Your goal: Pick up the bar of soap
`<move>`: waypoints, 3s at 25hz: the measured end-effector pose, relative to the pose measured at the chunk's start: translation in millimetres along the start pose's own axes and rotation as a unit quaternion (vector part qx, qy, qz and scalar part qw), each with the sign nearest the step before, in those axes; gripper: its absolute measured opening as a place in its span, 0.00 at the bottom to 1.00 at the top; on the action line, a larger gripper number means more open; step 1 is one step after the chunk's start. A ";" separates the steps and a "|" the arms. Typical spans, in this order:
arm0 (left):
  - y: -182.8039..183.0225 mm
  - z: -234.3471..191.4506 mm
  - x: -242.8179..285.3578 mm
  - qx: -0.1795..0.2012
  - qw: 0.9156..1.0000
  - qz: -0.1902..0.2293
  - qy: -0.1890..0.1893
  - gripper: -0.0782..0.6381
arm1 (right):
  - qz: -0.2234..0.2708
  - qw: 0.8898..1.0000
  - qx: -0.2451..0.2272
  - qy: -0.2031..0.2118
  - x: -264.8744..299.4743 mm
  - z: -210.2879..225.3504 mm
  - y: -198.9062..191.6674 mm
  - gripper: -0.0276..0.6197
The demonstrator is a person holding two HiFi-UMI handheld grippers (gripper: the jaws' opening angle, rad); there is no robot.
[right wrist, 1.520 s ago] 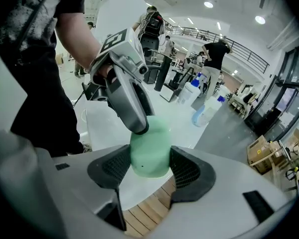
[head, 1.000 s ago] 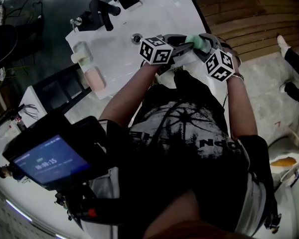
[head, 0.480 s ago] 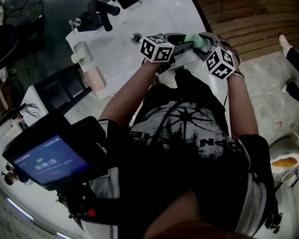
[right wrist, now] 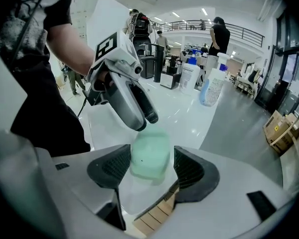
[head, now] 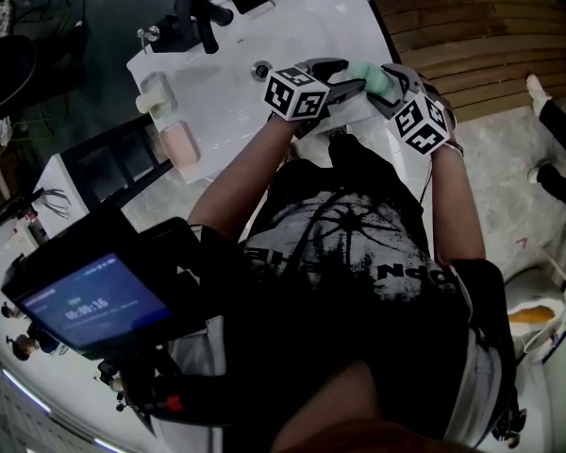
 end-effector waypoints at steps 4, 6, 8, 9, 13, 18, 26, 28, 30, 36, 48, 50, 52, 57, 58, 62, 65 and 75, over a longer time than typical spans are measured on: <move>5.3 -13.4 -15.7 0.000 0.999 0.027 0.023 0.45 | 0.009 1.000 -0.007 -0.004 2.1 2.2 7.2 0.45; 5.6 -20.0 -23.3 -0.001 0.999 0.036 0.030 0.45 | 0.012 1.000 -0.008 -0.002 5.9 2.6 10.2 0.45; 6.0 -24.6 -32.0 -0.001 0.998 0.045 0.036 0.45 | 0.016 1.000 -0.008 -0.002 9.2 1.8 15.3 0.45; 7.7 -24.4 -37.1 0.000 0.998 0.051 0.038 0.45 | 0.019 1.000 -0.009 -0.004 8.4 1.0 20.0 0.45; 28.7 -0.2 -68.1 0.015 0.994 0.091 0.050 0.45 | 0.057 0.998 -0.024 -0.006 -11.8 -5.7 58.2 0.45; 41.6 -3.1 -120.8 0.038 0.983 0.157 0.093 0.44 | 0.100 0.994 -0.040 -0.007 3.9 -10.4 98.9 0.36; 53.8 -3.6 -224.3 0.056 0.955 0.243 0.160 0.26 | 0.166 0.984 -0.066 0.007 35.9 -39.2 177.0 0.16; 56.3 0.5 -249.7 0.063 0.946 0.263 0.176 0.21 | 0.180 0.981 -0.072 0.014 41.9 -49.0 195.9 0.12; 57.1 1.3 -269.4 0.071 0.938 0.281 0.188 0.18 | 0.194 0.978 -0.072 0.022 50.7 -56.2 208.5 0.10; 66.3 12.8 -326.8 0.104 0.916 0.319 0.220 0.13 | 0.222 0.970 -0.085 0.046 73.4 -78.0 247.4 0.07; 68.1 30.2 -415.5 0.173 0.887 0.321 0.284 0.13 | 0.279 0.954 -0.101 0.044 87.7 -111.7 312.6 0.07; 64.2 30.6 -421.6 0.181 0.885 0.313 0.294 0.13 | 0.282 0.953 -0.102 0.047 89.3 -117.2 315.4 0.07; 63.5 31.2 -427.3 0.183 0.882 0.317 0.298 0.13 | 0.287 0.951 -0.102 0.051 91.1 -121.4 318.6 0.07; 67.3 30.7 -445.9 0.190 0.875 0.327 0.303 0.13 | 0.292 0.949 -0.104 0.055 95.5 -133.7 333.4 0.07; 67.6 30.4 -448.3 0.190 0.875 0.327 0.303 0.13 | 0.293 0.949 -0.103 0.056 95.8 -135.3 335.9 0.07; 67.1 30.9 -451.0 0.190 0.874 0.330 0.302 0.13 | 0.296 0.948 -0.101 0.055 95.8 -136.5 339.3 0.07; 66.5 31.8 -450.8 0.190 0.874 0.332 0.300 0.13 | 0.297 0.948 -0.100 0.054 95.5 -136.7 338.2 0.07; 69.7 38.2 -450.6 0.194 0.873 0.341 0.290 0.12 | 0.297 0.948 -0.099 0.057 93.4 -139.4 337.1 0.07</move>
Point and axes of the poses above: the fingertips, and each gripper's own axes: x forward along the fingers, z to its right, y out of its top, the point moved 5 cm from there along -x, backward along the fingers, and after that the axes turned 13 degrees about z, right-handed, at the moved point
